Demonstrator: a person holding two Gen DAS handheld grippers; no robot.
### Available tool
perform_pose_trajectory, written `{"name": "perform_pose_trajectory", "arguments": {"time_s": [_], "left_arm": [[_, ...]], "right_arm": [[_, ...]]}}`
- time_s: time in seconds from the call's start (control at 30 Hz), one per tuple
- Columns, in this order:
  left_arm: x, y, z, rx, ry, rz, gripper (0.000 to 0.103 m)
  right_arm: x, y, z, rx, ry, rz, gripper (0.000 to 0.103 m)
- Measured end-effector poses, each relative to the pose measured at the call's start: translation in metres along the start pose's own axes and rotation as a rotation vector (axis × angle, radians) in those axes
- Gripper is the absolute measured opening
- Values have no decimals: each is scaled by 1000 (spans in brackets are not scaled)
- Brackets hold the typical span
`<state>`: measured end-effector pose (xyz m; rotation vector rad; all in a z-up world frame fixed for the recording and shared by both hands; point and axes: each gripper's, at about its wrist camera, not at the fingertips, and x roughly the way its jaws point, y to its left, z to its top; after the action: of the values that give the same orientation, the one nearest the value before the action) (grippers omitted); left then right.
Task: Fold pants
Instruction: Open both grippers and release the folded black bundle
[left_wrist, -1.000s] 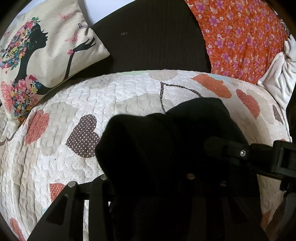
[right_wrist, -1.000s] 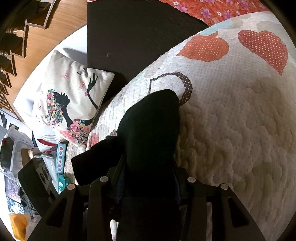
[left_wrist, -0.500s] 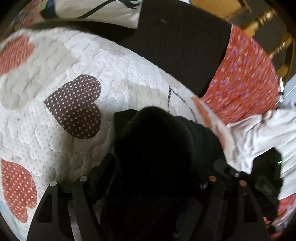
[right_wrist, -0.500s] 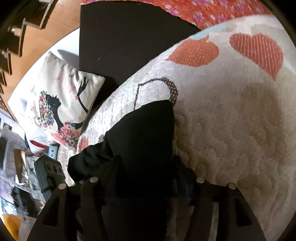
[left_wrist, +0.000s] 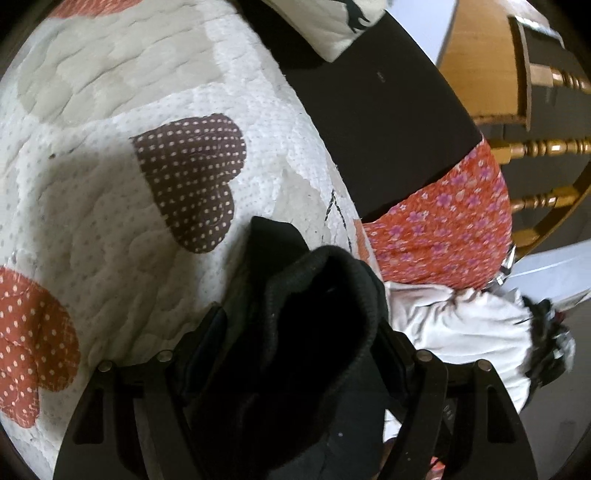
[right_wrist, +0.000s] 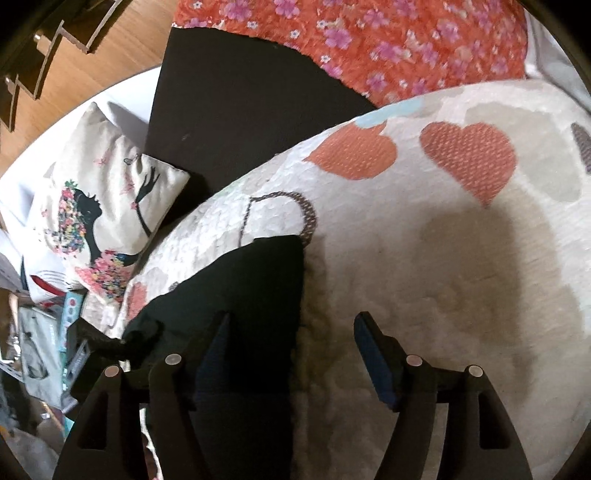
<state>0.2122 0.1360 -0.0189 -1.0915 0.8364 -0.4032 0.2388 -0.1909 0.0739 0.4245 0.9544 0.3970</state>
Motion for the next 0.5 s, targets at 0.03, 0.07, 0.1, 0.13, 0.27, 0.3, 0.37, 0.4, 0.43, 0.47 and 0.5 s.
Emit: {"name": "perform_pose_trajectory", "arguments": {"time_s": [0.03, 0.07, 0.1, 0.13, 0.27, 0.3, 0.37, 0.4, 0.43, 0.47, 0.5], "left_arm": [[-2, 2, 1, -15, -3, -11, 75], [-4, 5, 1, -31, -6, -19, 75], [-5, 8, 2, -48, -9, -28, 75], [-7, 10, 3, -62, -11, -39, 75], [-14, 20, 6, -152, -27, -124, 75], [-17, 23, 7, -184, -30, -153, 75], [-29, 29, 6, -226, -44, -171, 75], [-37, 28, 5, -231, -55, -150, 75], [-47, 25, 2, -217, -68, -97, 76], [-55, 20, -1, -193, -70, -32, 76], [-59, 17, -4, -175, -67, 8, 76]], "right_arm": [[-4, 3, -1, -12, -7, -6, 73], [-7, 6, -2, -26, -12, -10, 73], [-9, 9, -4, -43, -15, -14, 73], [-11, 13, -6, -59, -14, -17, 73], [-14, 19, -17, -80, 6, -19, 73], [-16, 19, -20, -79, 11, -18, 73], [-22, 20, -26, -77, 18, -18, 73], [-26, 20, -28, -79, 20, -19, 73], [-31, 21, -31, -80, 20, -20, 73], [-37, 22, -34, -82, 20, -21, 73], [-43, 23, -38, -83, 20, -22, 73]]}}
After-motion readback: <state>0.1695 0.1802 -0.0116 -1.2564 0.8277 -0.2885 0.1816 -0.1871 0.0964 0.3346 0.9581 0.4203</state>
